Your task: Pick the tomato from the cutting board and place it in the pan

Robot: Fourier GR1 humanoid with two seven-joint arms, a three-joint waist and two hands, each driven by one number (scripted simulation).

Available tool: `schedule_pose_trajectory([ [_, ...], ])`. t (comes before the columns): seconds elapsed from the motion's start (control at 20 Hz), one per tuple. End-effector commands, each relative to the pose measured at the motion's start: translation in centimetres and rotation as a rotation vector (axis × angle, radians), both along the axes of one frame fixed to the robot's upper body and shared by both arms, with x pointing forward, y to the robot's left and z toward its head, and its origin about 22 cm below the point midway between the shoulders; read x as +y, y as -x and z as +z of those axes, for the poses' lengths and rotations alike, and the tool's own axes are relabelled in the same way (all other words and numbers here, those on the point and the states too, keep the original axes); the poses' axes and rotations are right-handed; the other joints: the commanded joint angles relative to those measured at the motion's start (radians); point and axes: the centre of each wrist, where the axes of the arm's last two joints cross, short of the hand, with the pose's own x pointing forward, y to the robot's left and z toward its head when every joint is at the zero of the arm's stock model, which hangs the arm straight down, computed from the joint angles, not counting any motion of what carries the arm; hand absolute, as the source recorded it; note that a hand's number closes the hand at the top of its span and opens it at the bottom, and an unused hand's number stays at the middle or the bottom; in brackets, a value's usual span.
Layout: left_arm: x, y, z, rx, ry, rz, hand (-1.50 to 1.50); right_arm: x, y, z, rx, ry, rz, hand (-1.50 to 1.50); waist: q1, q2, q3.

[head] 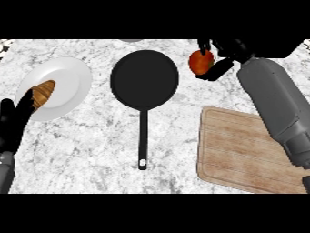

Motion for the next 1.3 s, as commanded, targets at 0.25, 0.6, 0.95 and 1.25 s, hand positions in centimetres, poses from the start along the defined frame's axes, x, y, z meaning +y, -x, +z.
schedule_pose_trajectory([
  [0.25,-1.0,-1.9,1.2,-0.002,-0.010,-0.021,0.00,9.7,0.0,-1.7,0.133,-0.088,0.001,1.50,0.017,0.013,0.000],
  [0.6,-1.7,-1.0,0.4,-0.013,0.001,-0.061,0.00,12.2,0.3,-2.3,0.175,-0.057,-0.042,1.50,0.047,0.022,0.000],
  [0.95,-2.4,-2.8,2.4,-0.051,-0.010,-0.091,0.00,11.6,1.1,-5.3,0.232,-0.047,-0.041,1.50,0.100,0.042,0.001],
  [1.25,-4.3,-3.9,2.7,-0.050,0.000,-0.154,0.00,10.1,2.1,-8.7,0.396,-0.141,-0.041,-1.50,0.139,0.047,0.002],
])
